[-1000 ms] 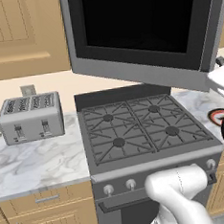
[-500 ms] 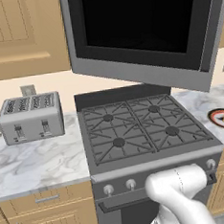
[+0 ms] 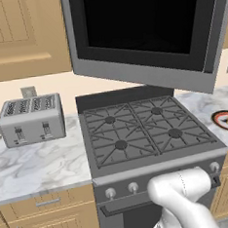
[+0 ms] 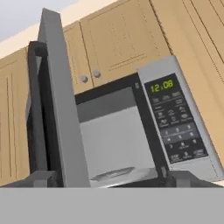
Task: Pick the cheese from the counter and place it in the microwave. Then turn on the microwave.
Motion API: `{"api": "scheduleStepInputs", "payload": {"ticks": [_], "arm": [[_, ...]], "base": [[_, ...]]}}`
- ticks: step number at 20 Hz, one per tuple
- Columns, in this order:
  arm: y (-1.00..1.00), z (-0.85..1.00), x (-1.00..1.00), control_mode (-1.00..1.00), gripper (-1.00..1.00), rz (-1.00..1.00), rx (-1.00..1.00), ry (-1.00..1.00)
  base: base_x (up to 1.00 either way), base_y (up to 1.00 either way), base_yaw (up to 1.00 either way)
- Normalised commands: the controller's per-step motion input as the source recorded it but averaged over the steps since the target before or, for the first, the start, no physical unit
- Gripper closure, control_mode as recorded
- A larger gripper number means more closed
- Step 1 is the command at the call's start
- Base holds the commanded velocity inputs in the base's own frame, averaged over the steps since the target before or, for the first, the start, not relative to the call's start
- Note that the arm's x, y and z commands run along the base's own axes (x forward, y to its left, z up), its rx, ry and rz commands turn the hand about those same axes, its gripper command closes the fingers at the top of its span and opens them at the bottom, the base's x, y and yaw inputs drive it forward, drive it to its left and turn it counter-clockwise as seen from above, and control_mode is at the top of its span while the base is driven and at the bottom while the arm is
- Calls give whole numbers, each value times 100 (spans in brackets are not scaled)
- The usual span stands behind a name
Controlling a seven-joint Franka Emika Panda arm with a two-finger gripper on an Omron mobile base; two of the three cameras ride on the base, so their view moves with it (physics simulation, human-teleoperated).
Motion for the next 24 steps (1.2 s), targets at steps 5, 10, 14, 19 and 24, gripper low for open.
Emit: {"api": "scheduleStepInputs", "payload": {"ticks": [5,10,14,19,24], "arm": [[-4,0,42,-100,-100,19,30,23],[-11,0,48,-100,-100,24,31,23],[-3,0,49,-100,-100,23,25,20],[0,0,41,-100,-100,21,13,17],[1,-2,41,-100,-100,18,5,15]], "base": [[0,0,0],[0,0,0],[0,0,0],[0,0,0],[0,0,0]]}}
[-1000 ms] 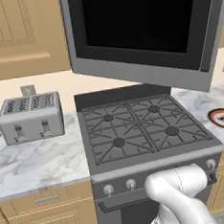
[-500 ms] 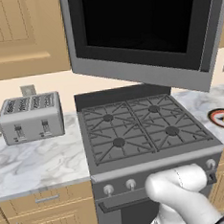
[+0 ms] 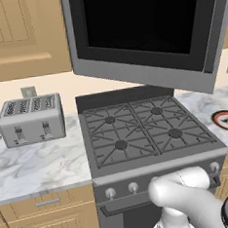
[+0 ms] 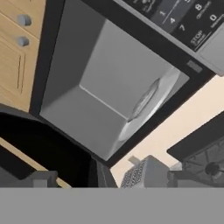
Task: Pick the cheese from the counter and place it in the microwave. Then turn on the microwave.
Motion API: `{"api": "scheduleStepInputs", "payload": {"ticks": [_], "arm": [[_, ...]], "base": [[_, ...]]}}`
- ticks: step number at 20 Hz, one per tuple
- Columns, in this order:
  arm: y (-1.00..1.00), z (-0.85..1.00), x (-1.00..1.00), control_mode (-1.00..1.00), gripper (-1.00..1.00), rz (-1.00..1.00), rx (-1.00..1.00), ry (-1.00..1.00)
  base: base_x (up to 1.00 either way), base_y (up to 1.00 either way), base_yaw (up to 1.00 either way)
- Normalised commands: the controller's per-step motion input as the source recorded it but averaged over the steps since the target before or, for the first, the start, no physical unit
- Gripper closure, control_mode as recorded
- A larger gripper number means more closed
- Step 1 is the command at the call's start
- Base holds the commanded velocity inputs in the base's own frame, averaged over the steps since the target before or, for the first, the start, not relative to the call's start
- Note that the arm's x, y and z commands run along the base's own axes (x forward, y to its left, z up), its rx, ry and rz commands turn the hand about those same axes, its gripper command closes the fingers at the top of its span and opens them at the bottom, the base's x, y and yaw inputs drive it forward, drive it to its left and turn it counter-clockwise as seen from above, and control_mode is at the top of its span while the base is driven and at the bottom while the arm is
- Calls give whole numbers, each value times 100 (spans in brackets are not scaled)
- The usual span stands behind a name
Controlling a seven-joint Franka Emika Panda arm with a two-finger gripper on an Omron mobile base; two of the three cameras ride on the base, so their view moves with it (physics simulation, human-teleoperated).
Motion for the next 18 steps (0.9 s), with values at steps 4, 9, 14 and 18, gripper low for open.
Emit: {"api": "scheduleStepInputs", "payload": {"ticks": [4,9,14,18], "arm": [[17,-9,42,-100,-100,16,1,14],[22,-15,44,-100,-100,14,0,13],[21,-14,36,-100,-100,14,0,10],[15,-11,8,-100,-100,15,0,4]], "base": [[0,0,0],[0,0,0],[0,0,0],[0,0,0]]}}
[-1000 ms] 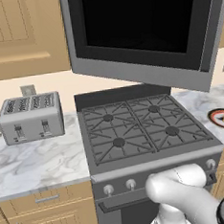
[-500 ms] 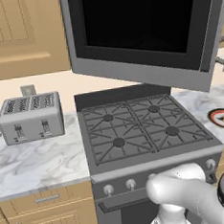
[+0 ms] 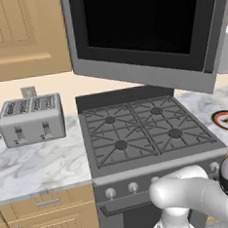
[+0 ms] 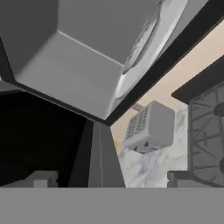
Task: Pick the cheese from the counter and place it in the microwave. Then turn on the microwave.
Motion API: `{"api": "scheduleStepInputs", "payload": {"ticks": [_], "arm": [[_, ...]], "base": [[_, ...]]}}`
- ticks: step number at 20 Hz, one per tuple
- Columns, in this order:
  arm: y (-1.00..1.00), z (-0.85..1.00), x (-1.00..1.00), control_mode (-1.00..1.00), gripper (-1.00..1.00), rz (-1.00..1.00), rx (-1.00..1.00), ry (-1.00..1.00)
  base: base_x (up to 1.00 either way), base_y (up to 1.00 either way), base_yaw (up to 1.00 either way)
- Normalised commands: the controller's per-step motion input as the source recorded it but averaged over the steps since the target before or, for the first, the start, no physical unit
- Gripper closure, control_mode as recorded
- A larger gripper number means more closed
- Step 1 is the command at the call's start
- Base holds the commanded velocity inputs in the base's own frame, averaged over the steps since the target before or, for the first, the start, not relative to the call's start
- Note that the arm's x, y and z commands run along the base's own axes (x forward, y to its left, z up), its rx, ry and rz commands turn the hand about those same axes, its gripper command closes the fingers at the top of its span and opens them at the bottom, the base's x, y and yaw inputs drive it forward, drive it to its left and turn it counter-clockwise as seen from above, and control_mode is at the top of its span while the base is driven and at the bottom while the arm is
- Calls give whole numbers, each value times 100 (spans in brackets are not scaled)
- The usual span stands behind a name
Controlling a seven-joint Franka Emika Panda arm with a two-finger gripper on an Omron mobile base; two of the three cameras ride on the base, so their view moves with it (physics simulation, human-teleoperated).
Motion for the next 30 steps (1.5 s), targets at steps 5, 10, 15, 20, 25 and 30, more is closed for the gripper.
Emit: {"api": "scheduleStepInputs", "payload": {"ticks": [5,10,15,20,25,30], "arm": [[4,-7,-17,-100,-100,20,1,0],[14,-6,-17,-100,-100,20,0,0],[18,-6,-18,-100,-100,17,0,0],[22,-5,-48,-100,-100,12,0,-1],[46,-18,-65,-100,-100,1,-1,-12],[75,-25,-70,-100,-100,0,-7,-18]], "base": [[0,0,0],[0,0,0],[0,0,0],[0,0,0],[0,0,0],[0,0,0]]}}
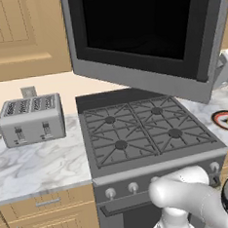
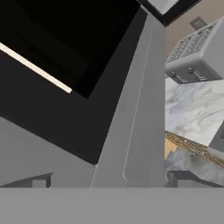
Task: Pick the cheese from the counter and place it in the microwave. Then turn on the microwave.
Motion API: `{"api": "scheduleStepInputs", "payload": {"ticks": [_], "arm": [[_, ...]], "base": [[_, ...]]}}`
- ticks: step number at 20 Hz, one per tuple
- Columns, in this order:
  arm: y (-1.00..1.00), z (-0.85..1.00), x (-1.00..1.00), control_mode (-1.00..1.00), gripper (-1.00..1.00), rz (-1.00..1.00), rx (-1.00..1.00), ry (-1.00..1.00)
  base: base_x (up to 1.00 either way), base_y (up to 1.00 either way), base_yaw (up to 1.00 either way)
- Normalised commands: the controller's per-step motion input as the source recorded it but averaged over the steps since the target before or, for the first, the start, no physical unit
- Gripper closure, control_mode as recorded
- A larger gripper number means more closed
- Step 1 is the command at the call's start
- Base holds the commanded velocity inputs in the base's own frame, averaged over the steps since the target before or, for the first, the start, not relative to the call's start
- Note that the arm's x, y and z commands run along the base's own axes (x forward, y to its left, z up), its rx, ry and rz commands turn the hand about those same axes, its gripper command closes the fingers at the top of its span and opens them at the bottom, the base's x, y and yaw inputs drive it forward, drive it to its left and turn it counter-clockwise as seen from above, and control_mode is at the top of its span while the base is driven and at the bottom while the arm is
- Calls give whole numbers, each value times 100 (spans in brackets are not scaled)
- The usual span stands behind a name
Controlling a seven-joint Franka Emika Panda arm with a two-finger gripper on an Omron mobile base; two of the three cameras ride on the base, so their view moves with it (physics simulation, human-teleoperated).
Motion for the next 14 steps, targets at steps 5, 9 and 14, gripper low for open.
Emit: {"api": "scheduleStepInputs", "payload": {"ticks": [5,9,14], "arm": [[91,-26,-59,-100,-100,-6,-12,-23],[90,-13,-26,-100,-100,-11,-15,-24],[78,-2,-1,-100,-100,-11,-14,-20]], "base": [[0,0,0],[0,0,0],[0,0,0]]}}
